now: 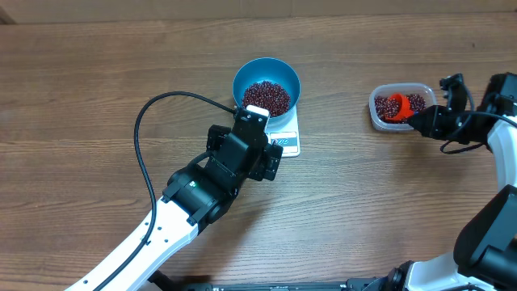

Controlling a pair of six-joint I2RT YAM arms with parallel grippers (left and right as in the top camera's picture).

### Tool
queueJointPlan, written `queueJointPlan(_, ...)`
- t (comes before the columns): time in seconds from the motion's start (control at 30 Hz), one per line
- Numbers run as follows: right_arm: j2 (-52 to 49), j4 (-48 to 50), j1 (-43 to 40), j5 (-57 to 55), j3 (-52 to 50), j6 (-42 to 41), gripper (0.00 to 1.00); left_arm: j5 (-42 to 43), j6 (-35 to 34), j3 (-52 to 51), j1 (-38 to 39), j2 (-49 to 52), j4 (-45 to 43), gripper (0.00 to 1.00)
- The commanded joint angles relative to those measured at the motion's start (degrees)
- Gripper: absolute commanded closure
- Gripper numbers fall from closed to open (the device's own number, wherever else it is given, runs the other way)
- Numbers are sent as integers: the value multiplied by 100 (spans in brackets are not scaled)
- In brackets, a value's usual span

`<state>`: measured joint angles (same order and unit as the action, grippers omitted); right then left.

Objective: Scoop item into bowl and weigh 150g on scale

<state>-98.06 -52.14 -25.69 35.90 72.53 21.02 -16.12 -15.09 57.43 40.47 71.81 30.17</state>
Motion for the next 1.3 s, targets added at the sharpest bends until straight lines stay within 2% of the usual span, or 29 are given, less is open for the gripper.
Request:
queueJointPlan(0.0,-44,-4,-223,573,22,-2,96,-79,-79,-39,4,57,-13,0)
queueJointPlan(0.3,-44,-140,-632,1617,22,-2,96,-79,-79,-39,4,57,-15,0)
queueJointPlan(0.77,-44,-111,-647,3523,22,0,96,-79,-79,-39,4,57,-13,0)
queueJointPlan(1.0,-44,-87,-374,3799,22,-2,96,-79,-79,-39,4,57,-13,0)
queueJointPlan(1.27,-44,319,400,3794,22,-173,96,-79,-79,-39,4,57,-13,1)
